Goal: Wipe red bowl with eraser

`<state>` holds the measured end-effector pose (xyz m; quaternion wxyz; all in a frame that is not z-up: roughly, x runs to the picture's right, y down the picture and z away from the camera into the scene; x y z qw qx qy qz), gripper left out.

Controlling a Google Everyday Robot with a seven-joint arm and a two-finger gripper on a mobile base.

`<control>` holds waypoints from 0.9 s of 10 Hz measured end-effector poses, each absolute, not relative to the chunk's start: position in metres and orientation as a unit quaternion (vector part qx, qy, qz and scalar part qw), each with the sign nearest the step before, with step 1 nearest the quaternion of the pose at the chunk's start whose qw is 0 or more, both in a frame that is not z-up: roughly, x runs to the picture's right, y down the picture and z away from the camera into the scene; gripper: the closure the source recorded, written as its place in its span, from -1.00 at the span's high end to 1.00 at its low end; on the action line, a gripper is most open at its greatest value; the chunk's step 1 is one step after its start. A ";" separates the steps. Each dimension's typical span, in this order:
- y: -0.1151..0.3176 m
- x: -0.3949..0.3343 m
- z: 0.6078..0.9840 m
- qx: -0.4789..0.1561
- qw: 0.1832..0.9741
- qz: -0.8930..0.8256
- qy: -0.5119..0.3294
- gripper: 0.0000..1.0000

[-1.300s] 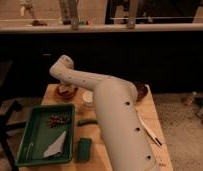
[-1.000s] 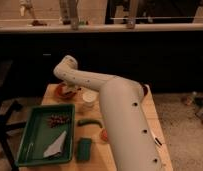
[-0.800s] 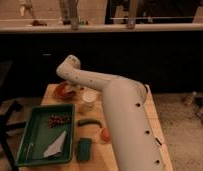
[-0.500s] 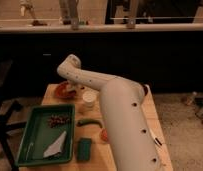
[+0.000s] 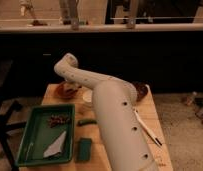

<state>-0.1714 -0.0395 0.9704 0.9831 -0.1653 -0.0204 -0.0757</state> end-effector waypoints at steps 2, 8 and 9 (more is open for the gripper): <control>-0.039 -0.182 0.971 -0.166 0.982 -0.082 -0.027 -1.00; -0.014 -0.183 0.952 -0.184 0.976 -0.103 -0.059 -1.00; -0.013 -0.175 0.951 -0.190 0.975 -0.098 -0.059 -1.00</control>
